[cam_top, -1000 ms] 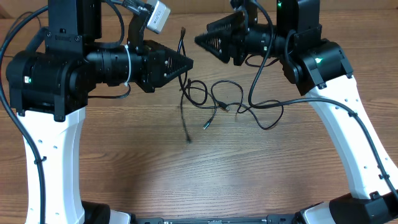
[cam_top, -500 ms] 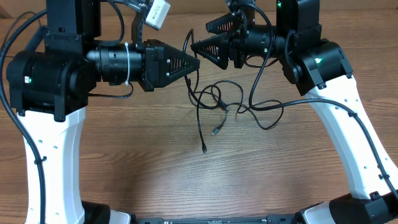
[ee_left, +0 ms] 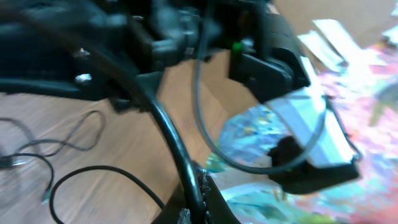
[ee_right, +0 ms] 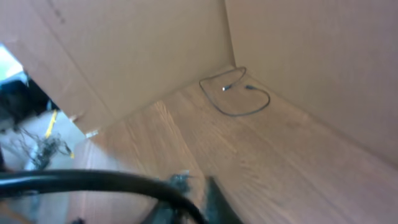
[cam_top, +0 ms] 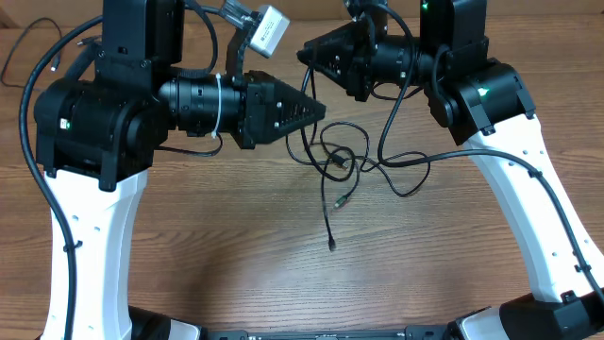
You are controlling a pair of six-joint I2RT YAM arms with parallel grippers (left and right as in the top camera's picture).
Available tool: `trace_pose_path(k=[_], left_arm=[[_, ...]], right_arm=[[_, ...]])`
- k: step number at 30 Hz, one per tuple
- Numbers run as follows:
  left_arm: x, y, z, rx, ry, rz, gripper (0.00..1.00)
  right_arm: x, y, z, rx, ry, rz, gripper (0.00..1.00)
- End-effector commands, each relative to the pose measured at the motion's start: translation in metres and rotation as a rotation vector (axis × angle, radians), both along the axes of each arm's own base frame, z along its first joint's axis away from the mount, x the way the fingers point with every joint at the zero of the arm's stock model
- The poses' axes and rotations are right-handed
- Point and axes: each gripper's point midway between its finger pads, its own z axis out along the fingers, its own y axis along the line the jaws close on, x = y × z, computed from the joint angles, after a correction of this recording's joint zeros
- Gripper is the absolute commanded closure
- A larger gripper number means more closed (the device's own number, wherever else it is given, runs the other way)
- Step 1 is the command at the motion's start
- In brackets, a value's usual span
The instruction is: Untangle cables
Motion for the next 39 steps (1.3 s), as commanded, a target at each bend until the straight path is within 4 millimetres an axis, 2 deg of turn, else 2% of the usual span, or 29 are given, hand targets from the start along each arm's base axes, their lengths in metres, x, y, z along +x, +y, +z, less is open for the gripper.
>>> trace_pose_path(k=[1,4,5,8,10,11,17,26,36,39], left_arm=[[0.018,0.009,-0.012,0.079,-0.005,0.11,0.96],[0.027,0.014,-0.018,0.123,-0.018,0.161,0.93],[0.033,0.019,-0.022,0.156,-0.029,0.2,0.84],[0.046,0.029,-0.029,0.22,-0.053,0.278,0.67],[0.057,0.039,-0.033,0.27,-0.079,0.342,0.49],[0.06,0.041,-0.034,0.284,-0.089,0.362,0.44],[0.07,0.044,-0.028,0.296,-0.169,0.377,0.34],[0.071,0.035,-0.017,0.291,-0.318,0.285,0.24],[0.063,0.024,-0.009,0.271,-0.437,0.174,0.36],[0.064,0.023,-0.007,0.263,-0.448,0.172,0.35]], right_arm=[[0.003,0.0,0.003,0.0,-0.009,-0.015,0.96],[0.003,0.0,0.003,0.005,0.006,-0.019,0.96],[0.002,0.0,0.003,0.01,0.018,-0.022,0.96],[0.004,-0.001,0.003,0.013,0.035,-0.037,0.96],[0.008,-0.003,0.0,0.0,0.038,-0.064,0.96],[0.01,-0.004,-0.001,-0.006,0.04,-0.076,0.96],[0.013,-0.008,-0.009,-0.035,0.058,-0.113,0.96],[0.01,-0.007,-0.011,-0.036,0.071,-0.099,0.96],[0.007,-0.003,-0.012,-0.04,0.076,-0.089,0.96],[0.005,-0.001,-0.012,-0.04,0.076,-0.083,0.96]])
